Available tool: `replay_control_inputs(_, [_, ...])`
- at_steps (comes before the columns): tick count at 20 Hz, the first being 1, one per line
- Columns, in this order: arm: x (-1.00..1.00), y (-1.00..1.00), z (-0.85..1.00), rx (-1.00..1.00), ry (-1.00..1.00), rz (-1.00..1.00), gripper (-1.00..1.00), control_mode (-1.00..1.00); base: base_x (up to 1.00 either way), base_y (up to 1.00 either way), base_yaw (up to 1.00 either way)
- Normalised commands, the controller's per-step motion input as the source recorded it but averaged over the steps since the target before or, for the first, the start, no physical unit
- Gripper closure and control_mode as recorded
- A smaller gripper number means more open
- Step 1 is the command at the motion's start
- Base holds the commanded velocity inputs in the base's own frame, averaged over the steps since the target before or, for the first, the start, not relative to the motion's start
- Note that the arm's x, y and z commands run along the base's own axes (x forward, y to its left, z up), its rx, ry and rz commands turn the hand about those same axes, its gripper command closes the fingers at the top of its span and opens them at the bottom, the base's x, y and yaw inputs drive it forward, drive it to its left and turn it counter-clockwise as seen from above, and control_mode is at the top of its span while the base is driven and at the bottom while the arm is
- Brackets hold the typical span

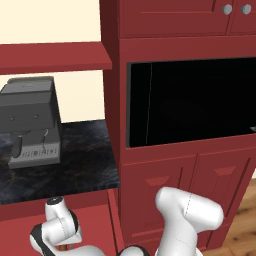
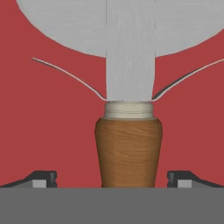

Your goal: Take the pizza cutter from the drawer on the left and place it on the dining counter for cutting.

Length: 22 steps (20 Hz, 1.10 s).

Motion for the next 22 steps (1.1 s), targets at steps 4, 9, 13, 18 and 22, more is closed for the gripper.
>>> replay_control_inputs(4, [0.0,0.0,0.0,0.0,0.0,0.0,-1.0,-1.0,0.0,0.0,0.0])
replay_control_inputs(9, [0.0,0.0,0.0,0.0,0.0,0.0,-1.0,-1.0,0.0,0.0,0.0])
replay_control_inputs(13, [0.0,0.0,0.0,0.0,0.0,0.0,1.0,-1.0,0.0,0.0,0.0])
replay_control_inputs(18, [0.0,0.0,0.0,0.0,0.0,0.0,1.0,-1.0,0.0,0.0,0.0])
replay_control_inputs(22, [0.0,0.0,0.0,0.0,0.0,0.0,1.0,-1.0,0.0,0.0,0.0])
